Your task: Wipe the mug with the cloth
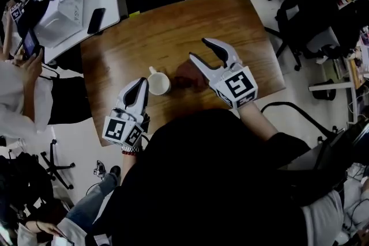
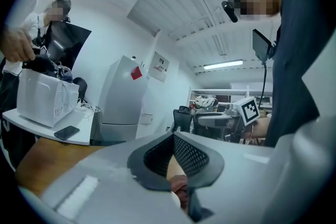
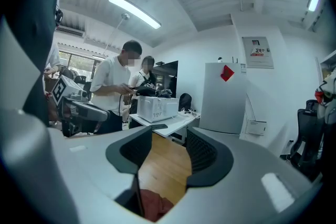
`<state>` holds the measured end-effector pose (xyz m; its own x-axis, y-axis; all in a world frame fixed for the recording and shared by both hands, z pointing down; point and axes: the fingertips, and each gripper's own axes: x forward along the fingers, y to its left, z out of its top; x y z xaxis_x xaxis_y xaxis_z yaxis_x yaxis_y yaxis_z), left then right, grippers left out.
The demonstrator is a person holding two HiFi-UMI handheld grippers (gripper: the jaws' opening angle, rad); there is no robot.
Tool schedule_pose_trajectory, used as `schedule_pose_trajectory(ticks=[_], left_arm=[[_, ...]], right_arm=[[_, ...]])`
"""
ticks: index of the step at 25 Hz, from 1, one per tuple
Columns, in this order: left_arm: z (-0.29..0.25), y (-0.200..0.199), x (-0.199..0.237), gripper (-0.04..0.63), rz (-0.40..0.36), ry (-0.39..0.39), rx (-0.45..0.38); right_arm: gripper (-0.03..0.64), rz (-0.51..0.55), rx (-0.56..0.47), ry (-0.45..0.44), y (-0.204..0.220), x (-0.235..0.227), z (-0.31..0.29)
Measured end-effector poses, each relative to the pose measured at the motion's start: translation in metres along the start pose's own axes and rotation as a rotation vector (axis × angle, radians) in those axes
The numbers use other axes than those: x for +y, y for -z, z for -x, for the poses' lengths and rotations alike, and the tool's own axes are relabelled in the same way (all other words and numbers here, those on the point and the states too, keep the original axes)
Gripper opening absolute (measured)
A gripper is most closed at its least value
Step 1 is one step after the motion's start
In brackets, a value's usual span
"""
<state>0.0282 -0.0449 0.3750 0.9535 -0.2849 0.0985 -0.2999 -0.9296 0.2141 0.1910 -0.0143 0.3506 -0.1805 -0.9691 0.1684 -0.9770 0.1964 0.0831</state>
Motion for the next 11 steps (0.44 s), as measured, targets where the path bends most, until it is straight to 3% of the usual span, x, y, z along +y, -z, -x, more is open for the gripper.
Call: schedule_pose_trajectory(ticks=[11], left_arm=[[0.012, -0.012, 0.004, 0.005, -0.008, 0.017, -0.007]], right_arm=[[0.199, 0.007, 0.082, -0.002, 0.001, 0.020, -0.005]])
